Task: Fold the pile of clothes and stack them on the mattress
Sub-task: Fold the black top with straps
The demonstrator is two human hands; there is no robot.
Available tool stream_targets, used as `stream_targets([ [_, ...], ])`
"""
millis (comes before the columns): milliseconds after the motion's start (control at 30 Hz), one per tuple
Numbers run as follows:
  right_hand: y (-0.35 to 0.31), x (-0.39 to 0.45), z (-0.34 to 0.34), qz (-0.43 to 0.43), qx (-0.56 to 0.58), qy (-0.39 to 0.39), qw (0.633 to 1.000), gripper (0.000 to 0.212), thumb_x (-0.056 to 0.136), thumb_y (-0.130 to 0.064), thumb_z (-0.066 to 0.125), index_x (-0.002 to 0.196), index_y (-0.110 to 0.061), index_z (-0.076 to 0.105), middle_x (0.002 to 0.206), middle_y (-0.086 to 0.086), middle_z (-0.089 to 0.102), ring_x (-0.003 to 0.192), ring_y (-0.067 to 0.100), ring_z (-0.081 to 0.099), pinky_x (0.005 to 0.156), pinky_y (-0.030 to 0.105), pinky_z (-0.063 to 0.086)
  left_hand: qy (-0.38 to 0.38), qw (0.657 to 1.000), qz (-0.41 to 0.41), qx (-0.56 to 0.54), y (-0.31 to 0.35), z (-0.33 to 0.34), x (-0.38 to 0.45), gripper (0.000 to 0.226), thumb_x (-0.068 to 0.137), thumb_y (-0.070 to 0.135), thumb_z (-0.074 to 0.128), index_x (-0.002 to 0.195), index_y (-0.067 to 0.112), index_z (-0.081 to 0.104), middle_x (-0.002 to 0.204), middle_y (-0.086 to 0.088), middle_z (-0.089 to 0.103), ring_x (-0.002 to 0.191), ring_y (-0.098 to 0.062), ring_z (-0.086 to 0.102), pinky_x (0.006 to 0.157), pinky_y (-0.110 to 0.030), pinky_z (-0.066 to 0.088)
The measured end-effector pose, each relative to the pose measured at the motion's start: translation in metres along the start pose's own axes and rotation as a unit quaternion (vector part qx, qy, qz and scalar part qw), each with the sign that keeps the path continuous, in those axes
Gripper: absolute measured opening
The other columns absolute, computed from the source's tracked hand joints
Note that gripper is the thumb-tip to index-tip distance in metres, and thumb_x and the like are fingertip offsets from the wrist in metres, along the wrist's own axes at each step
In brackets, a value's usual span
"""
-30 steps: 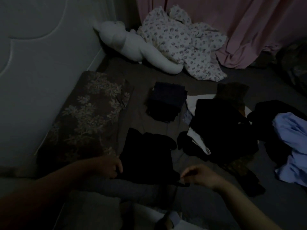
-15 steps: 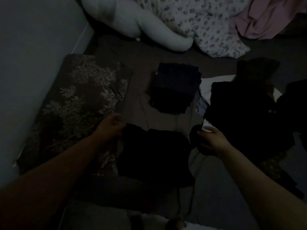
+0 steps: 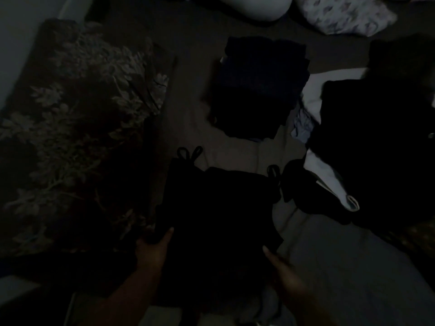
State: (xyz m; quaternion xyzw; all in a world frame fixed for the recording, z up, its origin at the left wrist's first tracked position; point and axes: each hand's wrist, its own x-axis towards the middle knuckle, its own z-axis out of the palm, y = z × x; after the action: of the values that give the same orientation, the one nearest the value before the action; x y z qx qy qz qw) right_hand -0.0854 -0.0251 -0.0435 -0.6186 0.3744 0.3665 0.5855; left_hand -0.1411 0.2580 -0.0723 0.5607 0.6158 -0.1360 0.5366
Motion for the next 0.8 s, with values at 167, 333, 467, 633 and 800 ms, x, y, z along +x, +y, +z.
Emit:
stream_targets([
  [167,-0.011,0.019,0.016,-0.068,-0.014,0.039,0.997,0.076,0.048,-0.042,0.091,0.109,-0.006,0.064,0.104,0.011,0.070,0.084,0.020,0.069,0.075,0.027,0.058,-0.104,0.971,-0.130,-0.170,0.017,0.015,0.023,0.064,0.079,0.029,0.074,0.134,0.009,0.048,0.128,-0.011,0.057,0.105,-0.029,0.059,0.086,-0.039,0.050],
  [333,-0.081,0.005,0.002,-0.130,0.068,0.109,0.983,0.034,0.080,-0.003,0.068,0.114,0.001,0.061,0.111,0.020,0.066,0.090,0.028,0.064,0.080,0.032,0.053,-0.075,0.976,-0.015,-0.204,0.073,0.012,-0.020,0.042,0.092,0.019,0.058,0.132,0.013,0.048,0.124,-0.006,0.056,0.103,-0.022,0.054,0.082,-0.037,0.047],
  [467,-0.127,-0.052,-0.007,-0.247,0.076,0.114,0.959,0.012,0.088,-0.021,0.064,0.099,-0.017,0.064,0.097,0.003,0.068,0.087,0.015,0.065,0.081,0.029,0.051,-0.090,0.973,0.085,-0.195,0.094,-0.013,-0.075,0.027,0.090,0.018,0.060,0.117,0.021,0.059,0.103,-0.003,0.065,0.092,-0.023,0.063,0.069,-0.034,0.052],
  [633,-0.086,-0.060,-0.034,-0.204,0.020,0.137,0.969,0.023,0.087,-0.028,0.064,0.085,-0.005,0.066,0.083,0.007,0.069,0.080,0.013,0.063,0.077,0.030,0.047,-0.100,0.982,0.062,-0.147,0.043,-0.014,-0.089,0.024,0.090,0.020,0.059,0.114,0.015,0.061,0.094,0.000,0.064,0.086,-0.020,0.062,0.079,-0.036,0.050],
  [800,-0.003,-0.026,-0.068,-0.090,-0.087,0.159,0.979,0.041,0.086,-0.021,0.066,0.051,-0.007,0.051,0.039,-0.003,0.053,0.065,0.025,0.055,0.060,0.033,0.039,-0.135,0.982,0.104,-0.075,-0.052,-0.017,-0.038,0.033,0.100,0.010,0.038,0.119,-0.013,0.054,0.133,-0.033,0.046,0.119,-0.021,0.056,0.102,-0.019,0.036],
])
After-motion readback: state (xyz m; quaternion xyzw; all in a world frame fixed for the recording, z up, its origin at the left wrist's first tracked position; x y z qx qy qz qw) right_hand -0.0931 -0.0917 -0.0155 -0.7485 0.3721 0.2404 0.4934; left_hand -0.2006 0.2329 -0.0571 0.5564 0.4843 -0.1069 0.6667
